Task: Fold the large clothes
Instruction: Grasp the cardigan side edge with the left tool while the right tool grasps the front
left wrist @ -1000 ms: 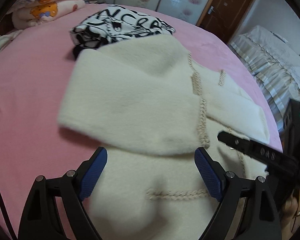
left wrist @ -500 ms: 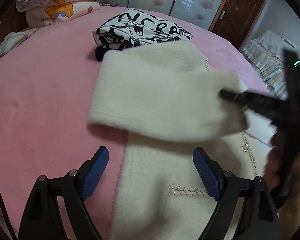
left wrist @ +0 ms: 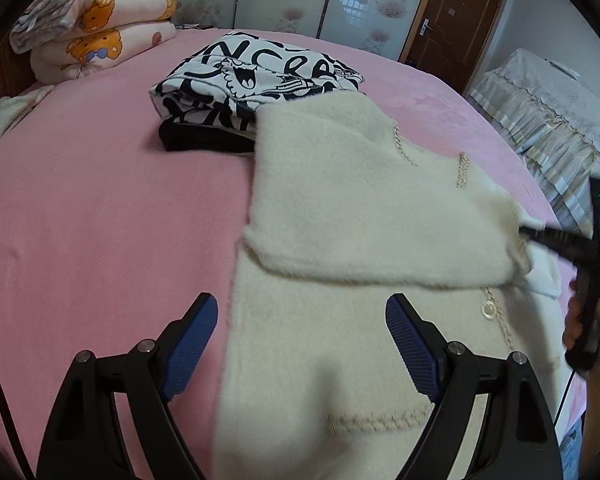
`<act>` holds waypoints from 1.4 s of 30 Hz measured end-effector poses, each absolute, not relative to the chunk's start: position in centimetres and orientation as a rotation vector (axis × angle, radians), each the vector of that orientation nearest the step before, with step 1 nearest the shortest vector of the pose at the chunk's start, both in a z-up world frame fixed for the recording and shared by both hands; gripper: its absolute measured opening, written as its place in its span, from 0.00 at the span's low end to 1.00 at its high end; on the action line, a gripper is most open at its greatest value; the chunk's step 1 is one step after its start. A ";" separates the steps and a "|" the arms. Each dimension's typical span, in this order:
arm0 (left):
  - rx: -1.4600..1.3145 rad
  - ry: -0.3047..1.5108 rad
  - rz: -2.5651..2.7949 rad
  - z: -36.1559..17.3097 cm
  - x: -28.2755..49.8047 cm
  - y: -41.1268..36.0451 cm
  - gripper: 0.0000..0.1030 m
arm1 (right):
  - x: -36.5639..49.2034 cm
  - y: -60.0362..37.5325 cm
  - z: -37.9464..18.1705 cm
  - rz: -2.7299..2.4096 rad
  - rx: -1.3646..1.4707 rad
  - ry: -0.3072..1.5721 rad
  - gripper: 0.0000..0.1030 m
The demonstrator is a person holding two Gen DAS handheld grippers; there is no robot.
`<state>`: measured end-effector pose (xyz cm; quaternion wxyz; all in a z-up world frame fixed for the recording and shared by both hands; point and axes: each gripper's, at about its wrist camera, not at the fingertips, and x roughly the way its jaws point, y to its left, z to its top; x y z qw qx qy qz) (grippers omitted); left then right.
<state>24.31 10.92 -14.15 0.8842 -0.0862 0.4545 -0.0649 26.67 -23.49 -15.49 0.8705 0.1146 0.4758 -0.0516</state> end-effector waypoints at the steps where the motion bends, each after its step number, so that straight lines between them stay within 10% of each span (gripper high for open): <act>1: -0.180 0.949 -0.137 -14.2 25.3 11.1 0.83 | 26.6 -24.0 -16.5 -0.117 0.243 1.026 0.24; 4: -0.190 0.953 -0.152 -14.4 28.7 11.7 0.83 | 25.7 -25.3 -17.1 -0.078 0.297 1.026 0.29; 8: -0.211 0.996 -0.157 -15.6 33.7 12.8 0.83 | 25.1 -26.8 -15.9 -0.045 0.324 0.959 0.59; 19: -0.316 1.155 -0.218 -20.8 43.3 14.1 0.81 | 32.2 -26.6 -18.9 0.017 0.293 1.071 0.60; 22: -0.392 1.154 -0.272 -21.3 43.8 13.9 0.32 | 32.8 -25.8 -19.8 0.017 0.241 1.076 0.52; 25: -0.349 1.094 -0.219 -19.9 43.1 12.9 0.11 | 32.9 -24.3 -19.4 0.046 0.160 1.076 0.18; 36: -0.213 0.961 -0.036 -18.7 42.5 11.3 0.12 | 34.7 -21.7 -19.8 -0.075 0.068 0.981 0.20; 42: -0.138 0.974 0.021 -17.6 41.3 11.7 0.42 | 33.3 -23.4 -17.4 -0.074 0.155 0.974 0.42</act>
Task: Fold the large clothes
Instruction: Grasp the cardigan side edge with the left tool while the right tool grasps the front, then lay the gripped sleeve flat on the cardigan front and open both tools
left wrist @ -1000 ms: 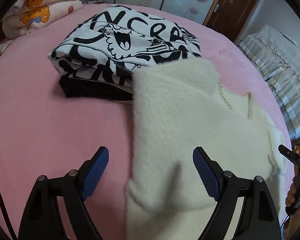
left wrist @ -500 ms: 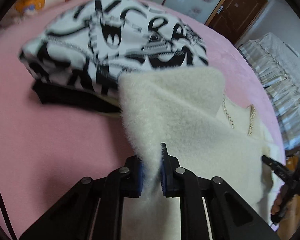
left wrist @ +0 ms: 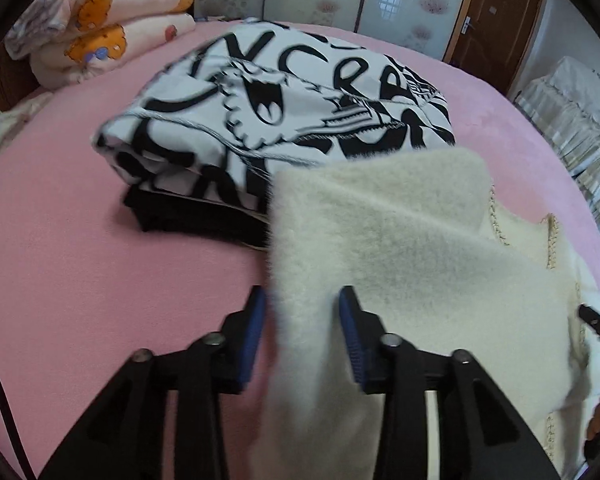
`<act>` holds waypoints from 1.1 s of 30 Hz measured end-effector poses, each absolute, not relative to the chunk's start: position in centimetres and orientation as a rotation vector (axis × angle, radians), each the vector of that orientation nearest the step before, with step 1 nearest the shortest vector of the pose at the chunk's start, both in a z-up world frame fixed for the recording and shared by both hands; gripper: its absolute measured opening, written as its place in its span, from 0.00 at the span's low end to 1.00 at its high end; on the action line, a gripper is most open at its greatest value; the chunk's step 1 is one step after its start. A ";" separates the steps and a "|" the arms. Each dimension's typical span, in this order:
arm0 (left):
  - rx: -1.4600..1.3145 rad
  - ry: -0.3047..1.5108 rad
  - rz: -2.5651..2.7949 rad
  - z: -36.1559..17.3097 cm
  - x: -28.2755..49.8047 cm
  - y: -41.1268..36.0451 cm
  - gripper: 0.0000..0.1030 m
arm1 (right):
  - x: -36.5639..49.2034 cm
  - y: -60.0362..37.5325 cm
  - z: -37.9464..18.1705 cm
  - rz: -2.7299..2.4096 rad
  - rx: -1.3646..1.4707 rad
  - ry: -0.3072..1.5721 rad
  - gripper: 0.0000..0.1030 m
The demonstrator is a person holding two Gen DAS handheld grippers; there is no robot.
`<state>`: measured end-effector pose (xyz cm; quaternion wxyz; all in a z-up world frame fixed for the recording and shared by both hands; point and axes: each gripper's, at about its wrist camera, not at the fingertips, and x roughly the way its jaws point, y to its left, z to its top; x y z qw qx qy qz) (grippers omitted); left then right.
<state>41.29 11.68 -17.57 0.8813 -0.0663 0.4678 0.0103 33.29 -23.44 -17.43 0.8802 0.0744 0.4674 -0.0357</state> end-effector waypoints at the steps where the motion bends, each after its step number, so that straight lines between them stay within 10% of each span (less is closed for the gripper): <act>1: -0.123 0.964 0.027 -17.0 40.7 12.0 0.47 | 32.5 -23.7 -16.7 -0.071 0.158 0.957 0.42; 23: -0.061 0.996 -0.102 -20.1 33.9 2.7 0.49 | 28.2 -9.9 -19.1 0.208 0.088 0.995 0.37; 33: -0.010 0.975 -0.132 -20.2 33.8 4.5 0.49 | 28.9 -20.7 -19.9 -0.082 0.100 0.976 0.14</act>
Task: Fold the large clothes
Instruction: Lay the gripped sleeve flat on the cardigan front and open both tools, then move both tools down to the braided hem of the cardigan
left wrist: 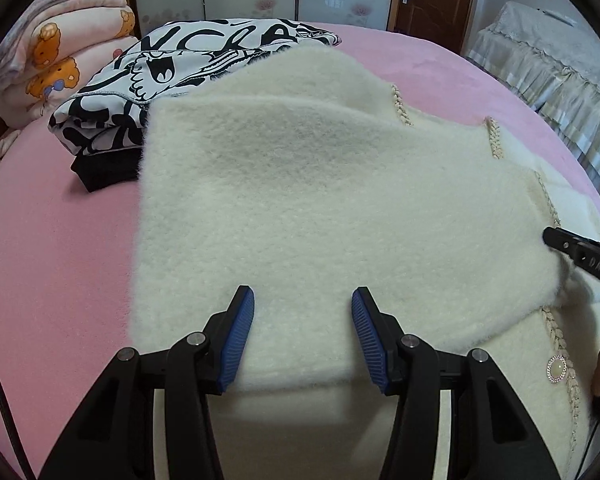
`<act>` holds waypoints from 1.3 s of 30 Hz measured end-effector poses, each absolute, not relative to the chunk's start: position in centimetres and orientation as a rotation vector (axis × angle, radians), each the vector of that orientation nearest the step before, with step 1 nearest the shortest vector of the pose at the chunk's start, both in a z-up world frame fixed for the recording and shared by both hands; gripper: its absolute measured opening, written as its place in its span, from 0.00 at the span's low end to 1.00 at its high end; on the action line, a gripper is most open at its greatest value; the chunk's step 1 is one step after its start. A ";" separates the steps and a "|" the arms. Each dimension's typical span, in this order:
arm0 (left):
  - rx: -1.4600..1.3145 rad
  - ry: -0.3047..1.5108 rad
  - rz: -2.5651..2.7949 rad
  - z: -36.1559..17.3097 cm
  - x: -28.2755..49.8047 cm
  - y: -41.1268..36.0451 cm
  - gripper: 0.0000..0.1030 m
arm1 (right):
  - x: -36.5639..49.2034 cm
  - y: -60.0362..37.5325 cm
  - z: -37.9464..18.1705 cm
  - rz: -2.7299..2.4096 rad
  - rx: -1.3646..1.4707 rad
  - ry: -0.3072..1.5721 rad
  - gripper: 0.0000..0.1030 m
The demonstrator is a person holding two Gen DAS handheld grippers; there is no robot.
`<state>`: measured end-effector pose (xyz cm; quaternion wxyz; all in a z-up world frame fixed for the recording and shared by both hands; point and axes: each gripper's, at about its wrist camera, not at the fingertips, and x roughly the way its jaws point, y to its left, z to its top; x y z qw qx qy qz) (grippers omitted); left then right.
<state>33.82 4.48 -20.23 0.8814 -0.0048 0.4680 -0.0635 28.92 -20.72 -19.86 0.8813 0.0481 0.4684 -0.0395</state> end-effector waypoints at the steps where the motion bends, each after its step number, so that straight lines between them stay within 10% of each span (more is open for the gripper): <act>1: -0.009 0.974 -0.130 -20.2 33.8 4.5 0.49 | 28.9 -21.5 -19.8 -0.080 0.120 0.980 0.03; 39: -0.123 0.967 -0.104 -11.6 20.9 5.3 0.69 | 14.2 -18.1 -10.2 0.002 0.250 0.868 0.40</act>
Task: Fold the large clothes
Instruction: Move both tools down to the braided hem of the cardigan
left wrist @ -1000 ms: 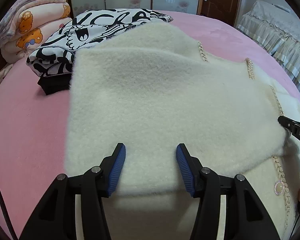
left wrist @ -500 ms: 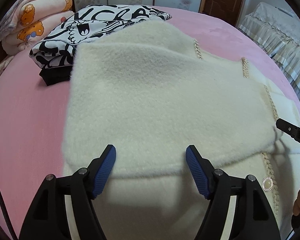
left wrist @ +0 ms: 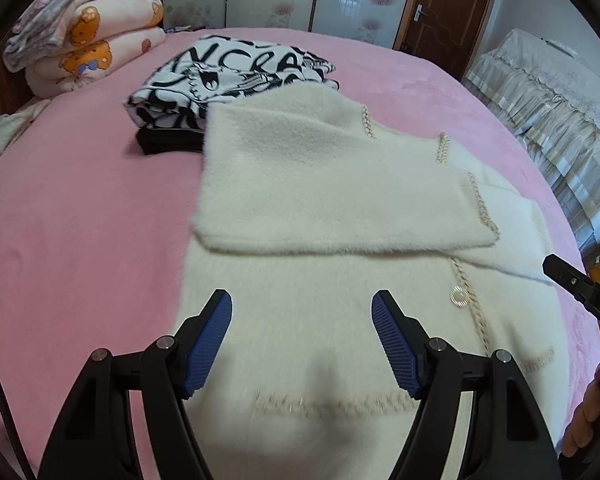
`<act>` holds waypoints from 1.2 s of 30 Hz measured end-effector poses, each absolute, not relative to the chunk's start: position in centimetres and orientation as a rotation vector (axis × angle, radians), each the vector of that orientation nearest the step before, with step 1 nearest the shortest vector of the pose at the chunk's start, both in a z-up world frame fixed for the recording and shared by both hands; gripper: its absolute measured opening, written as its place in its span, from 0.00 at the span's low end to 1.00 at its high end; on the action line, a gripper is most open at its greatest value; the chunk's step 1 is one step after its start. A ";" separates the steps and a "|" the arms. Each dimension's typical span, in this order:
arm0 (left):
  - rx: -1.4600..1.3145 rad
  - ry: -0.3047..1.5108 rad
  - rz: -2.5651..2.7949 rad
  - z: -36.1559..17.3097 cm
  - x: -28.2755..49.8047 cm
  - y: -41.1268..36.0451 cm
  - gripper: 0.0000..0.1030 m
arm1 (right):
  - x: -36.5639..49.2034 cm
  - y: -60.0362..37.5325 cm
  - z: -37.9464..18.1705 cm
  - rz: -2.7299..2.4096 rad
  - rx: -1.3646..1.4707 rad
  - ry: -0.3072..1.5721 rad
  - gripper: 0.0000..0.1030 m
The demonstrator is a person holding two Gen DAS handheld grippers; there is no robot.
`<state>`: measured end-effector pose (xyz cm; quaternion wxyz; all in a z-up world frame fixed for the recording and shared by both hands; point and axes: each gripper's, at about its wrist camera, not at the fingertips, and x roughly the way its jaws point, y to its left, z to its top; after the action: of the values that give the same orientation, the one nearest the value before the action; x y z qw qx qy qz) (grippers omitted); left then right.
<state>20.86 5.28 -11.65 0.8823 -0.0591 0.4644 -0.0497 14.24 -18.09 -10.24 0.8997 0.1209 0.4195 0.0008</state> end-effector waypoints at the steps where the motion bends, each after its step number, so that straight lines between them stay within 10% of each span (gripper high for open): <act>1: -0.123 0.957 -0.101 -11.1 19.7 5.4 0.69 | 13.1 -17.9 -9.6 0.009 0.246 0.855 0.42; 17: -0.088 0.871 -0.054 -5.8 6.0 8.8 0.74 | -1.5 -17.4 -4.5 -0.003 0.075 0.699 0.56; 36: -0.156 1.163 -0.091 -17.7 2.4 15.5 0.74 | -8.2 -24.8 -12.4 -0.164 0.027 0.889 0.57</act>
<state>2.42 15.47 -17.73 0.8317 -0.0736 0.5487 -0.0428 -8.24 -24.79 -12.41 0.8994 0.0130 0.4296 -0.0790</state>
